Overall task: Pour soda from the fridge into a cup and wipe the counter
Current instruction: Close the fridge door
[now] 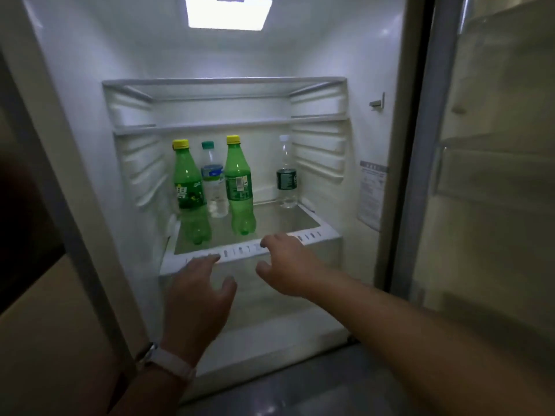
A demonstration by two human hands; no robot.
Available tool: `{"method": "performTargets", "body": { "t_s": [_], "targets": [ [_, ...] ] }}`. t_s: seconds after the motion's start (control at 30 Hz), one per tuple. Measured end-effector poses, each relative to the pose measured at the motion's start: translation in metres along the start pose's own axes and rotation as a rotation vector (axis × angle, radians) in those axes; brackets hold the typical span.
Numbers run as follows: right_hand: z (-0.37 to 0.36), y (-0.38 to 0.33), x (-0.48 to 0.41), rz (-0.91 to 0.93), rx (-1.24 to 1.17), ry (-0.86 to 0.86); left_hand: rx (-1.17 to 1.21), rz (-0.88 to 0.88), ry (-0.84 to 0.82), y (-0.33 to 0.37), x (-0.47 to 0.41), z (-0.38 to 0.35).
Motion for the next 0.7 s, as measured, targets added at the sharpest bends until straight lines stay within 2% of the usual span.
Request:
{"method": "performTargets", "body": {
  "t_s": [0.33, 0.7],
  "targets": [
    [-0.053, 0.015, 0.124, -0.016, 0.264, -0.140, -0.086, -0.088, -0.163, -0.009, 0.113, -0.022],
    [-0.047, 0.034, 0.224, -0.090, 0.225, -0.120, -0.113, -0.203, -0.276, 0.019, 0.192, -0.016]
  ]
}}
Point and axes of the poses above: each hand's wrist, its own x-axis away from the middle knuckle, its own z-axis out of the back of the hand, y = z × x, the point moved 9 cm from there along -x, towards the middle knuckle, and after that the axes turned 13 degrees about -x, right-handed, at the moved point
